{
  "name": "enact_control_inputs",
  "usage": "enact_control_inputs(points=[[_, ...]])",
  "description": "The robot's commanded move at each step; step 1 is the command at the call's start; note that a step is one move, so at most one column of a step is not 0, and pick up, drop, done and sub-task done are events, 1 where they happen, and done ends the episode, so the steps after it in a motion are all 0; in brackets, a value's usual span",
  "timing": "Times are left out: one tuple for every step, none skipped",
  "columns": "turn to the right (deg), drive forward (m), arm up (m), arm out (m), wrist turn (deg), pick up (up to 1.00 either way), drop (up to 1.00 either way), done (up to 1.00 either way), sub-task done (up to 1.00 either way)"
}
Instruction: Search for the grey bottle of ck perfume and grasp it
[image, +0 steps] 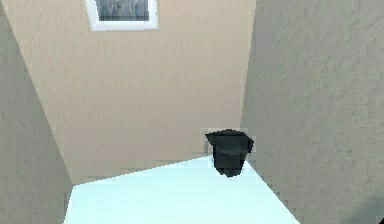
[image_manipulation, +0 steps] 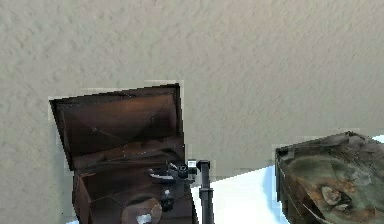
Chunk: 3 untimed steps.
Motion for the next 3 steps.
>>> enact_control_inputs(points=[[0.0, 0.00, -0.30, 0.00, 0.0, 0.00, 0.00, 0.00, 0.00], [0.0, 0.00, 0.00, 0.00, 0.0, 1.00, 0.00, 0.00, 0.00], [0.0, 0.00, 0.10, 0.00, 0.0, 0.00, 0.00, 0.00, 0.00]])
